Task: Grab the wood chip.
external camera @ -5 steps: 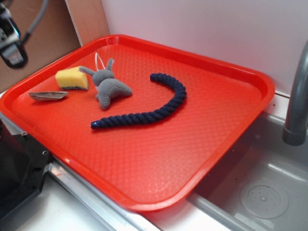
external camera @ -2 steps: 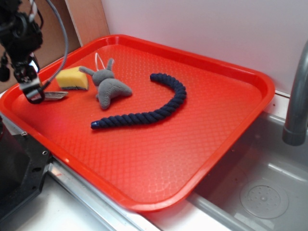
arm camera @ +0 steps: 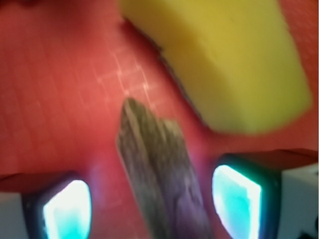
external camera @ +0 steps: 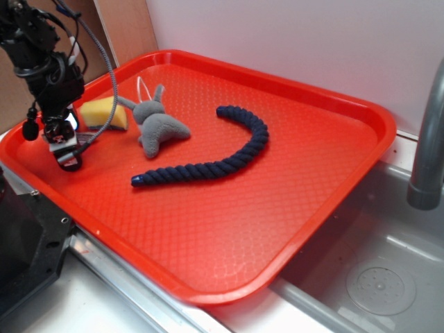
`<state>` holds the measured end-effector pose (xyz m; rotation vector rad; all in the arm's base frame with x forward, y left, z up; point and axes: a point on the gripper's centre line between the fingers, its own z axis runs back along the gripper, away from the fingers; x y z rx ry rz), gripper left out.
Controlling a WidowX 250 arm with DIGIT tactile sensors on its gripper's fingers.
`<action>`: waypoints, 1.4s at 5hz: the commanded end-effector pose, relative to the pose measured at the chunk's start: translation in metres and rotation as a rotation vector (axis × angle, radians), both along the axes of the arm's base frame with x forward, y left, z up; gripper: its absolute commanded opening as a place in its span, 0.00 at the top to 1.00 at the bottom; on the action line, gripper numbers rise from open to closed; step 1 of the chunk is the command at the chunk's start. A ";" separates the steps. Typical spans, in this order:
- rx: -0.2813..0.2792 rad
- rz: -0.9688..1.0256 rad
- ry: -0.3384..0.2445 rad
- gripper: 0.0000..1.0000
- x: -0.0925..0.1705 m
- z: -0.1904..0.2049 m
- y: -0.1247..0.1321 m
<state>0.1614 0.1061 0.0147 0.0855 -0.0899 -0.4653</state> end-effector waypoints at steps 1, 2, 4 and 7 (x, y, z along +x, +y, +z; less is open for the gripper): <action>0.014 -0.006 0.031 1.00 0.002 -0.010 0.001; -0.005 -0.006 0.035 1.00 0.000 -0.008 0.000; 0.105 0.048 0.055 1.00 -0.005 0.017 -0.014; 0.090 0.450 0.058 1.00 0.013 0.123 -0.066</action>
